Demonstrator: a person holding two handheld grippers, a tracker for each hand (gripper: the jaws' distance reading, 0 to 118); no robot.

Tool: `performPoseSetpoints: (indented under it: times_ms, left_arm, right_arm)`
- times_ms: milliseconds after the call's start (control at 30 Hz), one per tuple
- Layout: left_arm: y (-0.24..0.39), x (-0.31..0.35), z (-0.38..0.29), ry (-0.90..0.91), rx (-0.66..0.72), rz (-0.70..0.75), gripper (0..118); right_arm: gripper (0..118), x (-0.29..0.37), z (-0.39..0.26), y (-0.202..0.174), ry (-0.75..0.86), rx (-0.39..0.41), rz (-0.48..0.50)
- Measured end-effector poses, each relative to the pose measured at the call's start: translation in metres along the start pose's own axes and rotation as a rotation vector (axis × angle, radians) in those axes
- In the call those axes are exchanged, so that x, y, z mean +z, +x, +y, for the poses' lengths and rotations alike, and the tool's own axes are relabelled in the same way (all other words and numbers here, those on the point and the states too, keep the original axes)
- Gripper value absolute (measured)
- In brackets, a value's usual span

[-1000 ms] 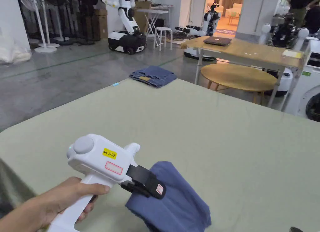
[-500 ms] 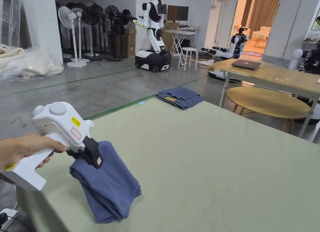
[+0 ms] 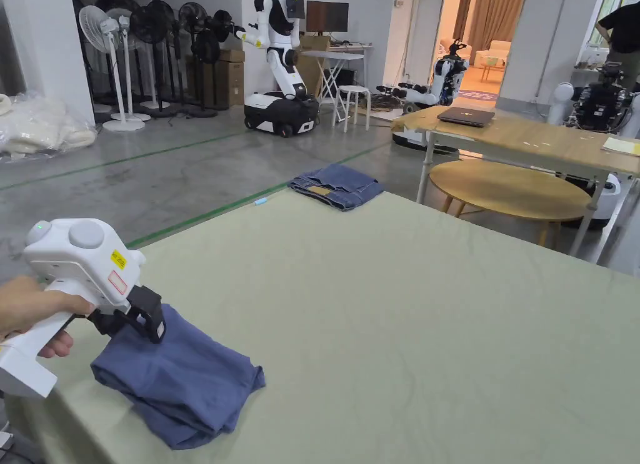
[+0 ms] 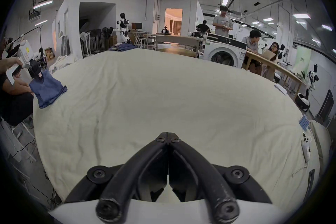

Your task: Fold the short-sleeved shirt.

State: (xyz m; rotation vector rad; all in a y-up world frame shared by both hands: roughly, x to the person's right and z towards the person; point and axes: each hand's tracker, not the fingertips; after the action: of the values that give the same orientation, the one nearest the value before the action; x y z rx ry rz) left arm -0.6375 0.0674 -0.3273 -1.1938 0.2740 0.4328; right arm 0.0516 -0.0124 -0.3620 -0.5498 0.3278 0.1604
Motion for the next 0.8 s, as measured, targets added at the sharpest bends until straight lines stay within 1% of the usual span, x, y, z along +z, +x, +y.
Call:
performPoseSetpoints:
  times_ms: [100,200,300,433,600,633,667,700,733,767,800]
  left_arm:
    - [-0.006,0.024,0.000,0.074,0.000,0.042,60]
    - [-0.004,0.038,-0.003,0.130,0.001,0.043,60]
    - [0.018,0.034,-0.015,0.176,-0.080,-0.023,60]
    - [0.070,0.011,-0.045,0.231,-0.194,-0.103,60]
    - [0.155,-0.023,-0.091,0.337,-0.312,-0.272,60]
    - [0.175,-0.028,-0.102,0.380,-0.330,-0.299,60]
    - [0.194,-0.030,-0.112,0.407,-0.347,-0.290,60]
    - [0.210,-0.032,-0.121,0.459,-0.396,-0.284,60]
    - [0.233,-0.036,-0.134,0.530,-0.432,-0.259,60]
    - [0.251,-0.040,-0.144,0.601,-0.447,-0.192,60]
    - [0.264,-0.044,-0.149,0.649,-0.451,-0.173,60]
  right_arm:
    - [0,0.001,-0.001,0.001,0.000,-0.003,0.003]
    - [0,0.001,-0.003,0.001,0.003,-0.007,0.006]
    - [0,0.000,-0.004,0.003,0.006,-0.019,0.010]
    - [0,0.004,-0.005,0.006,0.015,-0.039,0.008]
    - [0,0.013,-0.002,0.018,0.039,-0.056,-0.012]
    - [0,0.016,-0.002,0.022,0.047,-0.060,-0.017]
    - [0,0.019,-0.001,0.025,0.055,-0.066,-0.027]
    - [0,0.022,0.001,0.029,0.065,-0.069,-0.036]
    - [0,0.025,0.002,0.033,0.079,-0.075,-0.050]
    - [0,0.029,0.003,0.038,0.096,-0.085,-0.064]
    - [0,0.031,0.005,0.042,0.101,-0.089,-0.071]
